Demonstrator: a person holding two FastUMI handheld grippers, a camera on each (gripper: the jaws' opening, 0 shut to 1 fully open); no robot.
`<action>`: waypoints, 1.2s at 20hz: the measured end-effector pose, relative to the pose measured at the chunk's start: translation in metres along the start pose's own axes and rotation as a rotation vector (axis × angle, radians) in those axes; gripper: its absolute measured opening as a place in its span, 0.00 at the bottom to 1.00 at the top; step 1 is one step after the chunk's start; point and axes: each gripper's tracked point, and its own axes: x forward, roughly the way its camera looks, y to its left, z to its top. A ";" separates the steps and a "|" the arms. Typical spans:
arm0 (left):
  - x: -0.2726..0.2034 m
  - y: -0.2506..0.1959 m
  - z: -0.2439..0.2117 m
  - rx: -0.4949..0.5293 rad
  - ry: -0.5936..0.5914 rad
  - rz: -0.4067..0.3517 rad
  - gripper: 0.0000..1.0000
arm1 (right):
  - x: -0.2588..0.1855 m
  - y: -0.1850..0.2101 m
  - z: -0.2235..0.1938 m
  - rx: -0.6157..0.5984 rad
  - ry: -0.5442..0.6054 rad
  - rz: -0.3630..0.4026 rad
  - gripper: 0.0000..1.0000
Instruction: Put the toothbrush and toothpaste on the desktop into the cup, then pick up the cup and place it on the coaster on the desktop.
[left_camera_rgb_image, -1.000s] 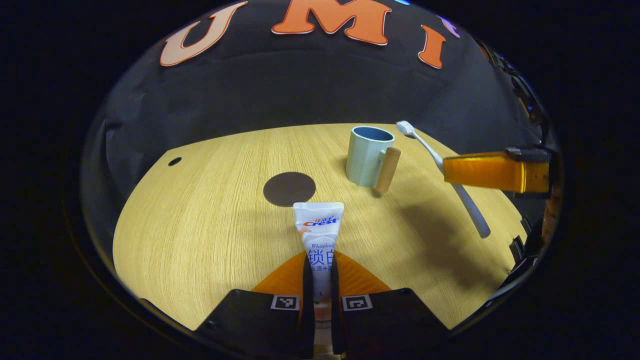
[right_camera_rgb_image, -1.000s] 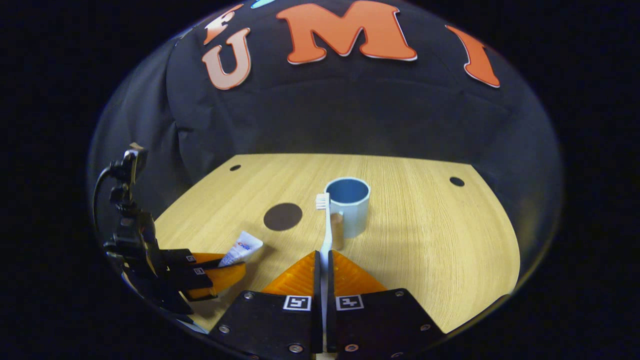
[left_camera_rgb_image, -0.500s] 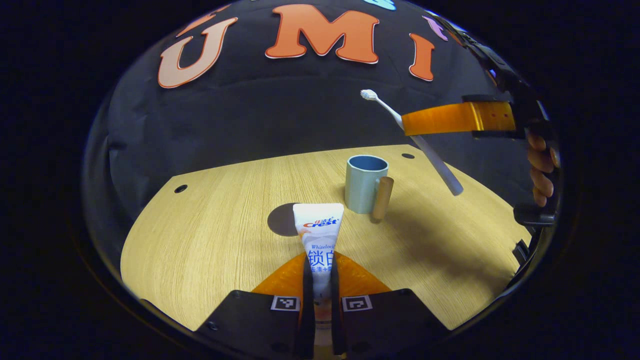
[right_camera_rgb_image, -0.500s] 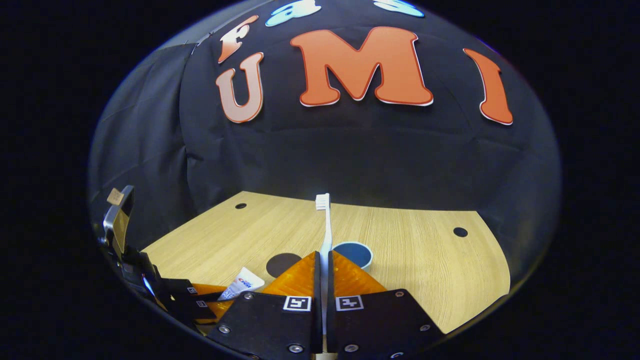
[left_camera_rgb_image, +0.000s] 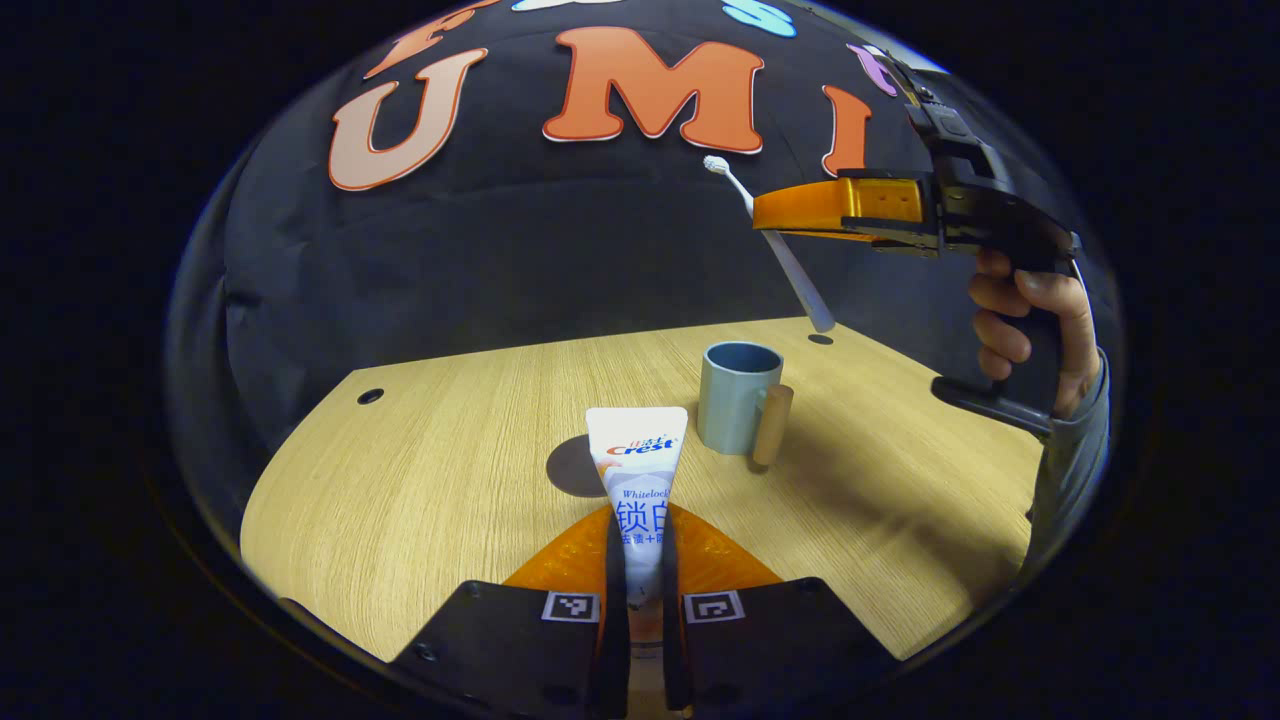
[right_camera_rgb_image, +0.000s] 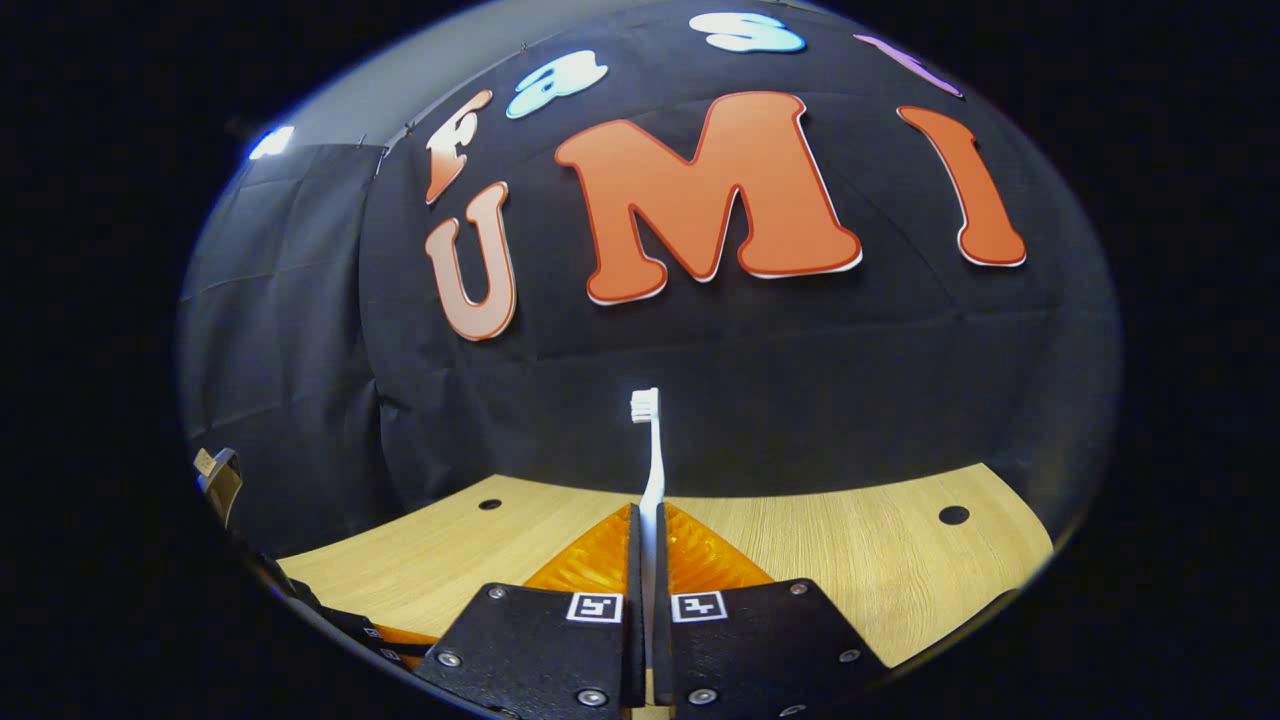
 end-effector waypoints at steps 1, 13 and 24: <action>-0.002 0.001 0.004 -0.007 -0.015 0.002 0.17 | 0.005 -0.005 0.002 0.005 -0.017 -0.006 0.03; -0.022 0.011 0.033 -0.039 -0.160 0.036 0.17 | 0.052 -0.029 -0.017 0.021 -0.125 0.005 0.04; -0.025 0.035 0.051 -0.064 -0.217 0.096 0.16 | 0.064 -0.044 -0.069 0.023 -0.065 -0.006 0.04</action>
